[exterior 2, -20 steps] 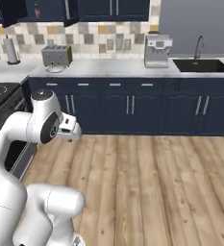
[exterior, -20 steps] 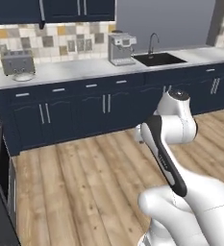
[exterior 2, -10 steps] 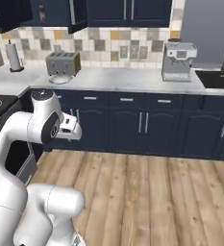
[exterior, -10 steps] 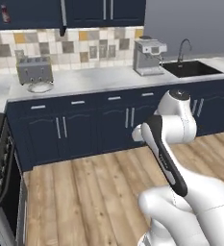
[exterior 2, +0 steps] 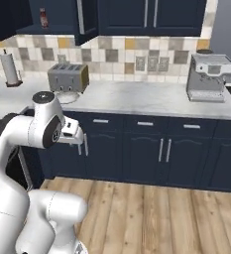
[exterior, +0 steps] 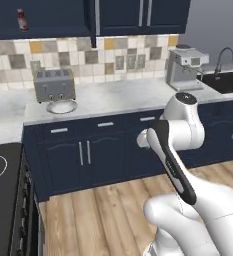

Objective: Move the hot dog bun to the plate on the dining table and place the condiment next to that plate. Then navigate to the fridge and take the sausage and place it on the plate as well.

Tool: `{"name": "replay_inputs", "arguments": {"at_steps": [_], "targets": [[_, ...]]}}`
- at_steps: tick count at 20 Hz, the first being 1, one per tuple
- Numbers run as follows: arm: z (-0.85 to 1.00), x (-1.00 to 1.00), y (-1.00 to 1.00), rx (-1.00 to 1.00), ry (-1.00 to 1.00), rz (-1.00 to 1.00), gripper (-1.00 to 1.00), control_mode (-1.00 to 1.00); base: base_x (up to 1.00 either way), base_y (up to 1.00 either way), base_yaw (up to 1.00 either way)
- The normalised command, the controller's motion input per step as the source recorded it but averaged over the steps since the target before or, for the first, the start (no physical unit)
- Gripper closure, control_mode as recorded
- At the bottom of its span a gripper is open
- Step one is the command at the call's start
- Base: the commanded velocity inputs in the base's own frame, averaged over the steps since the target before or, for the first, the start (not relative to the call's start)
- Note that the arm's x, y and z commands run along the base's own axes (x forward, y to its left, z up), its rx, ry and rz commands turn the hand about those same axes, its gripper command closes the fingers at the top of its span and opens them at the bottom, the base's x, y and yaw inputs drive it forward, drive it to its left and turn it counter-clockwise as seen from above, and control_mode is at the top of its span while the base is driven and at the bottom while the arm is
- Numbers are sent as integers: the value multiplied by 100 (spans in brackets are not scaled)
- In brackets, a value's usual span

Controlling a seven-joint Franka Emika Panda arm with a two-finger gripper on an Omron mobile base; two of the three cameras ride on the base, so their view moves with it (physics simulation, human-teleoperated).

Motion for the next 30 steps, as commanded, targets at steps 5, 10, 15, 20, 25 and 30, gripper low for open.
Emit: {"name": "replay_inputs", "arguments": {"at_steps": [5, 10, 15, 20, 25, 30], "targets": [[0, 0, 0, 0, 0, 0, -100, 100, 100, 64, 0], [0, 0, 0, 0, 0, 0, -100, 100, 93, 55, 0], [0, 0, 0, 0, 0, 0, -100, 100, 71, 69, 0], [0, 0, 0, 0, 0, 0, -100, 100, 82, 53, 0], [0, 0, 0, 0, 0, 0, -100, 100, 80, 38, 0], [0, 0, 0, 0, 0, 0, -100, 100, 52, 40, 0]]}}
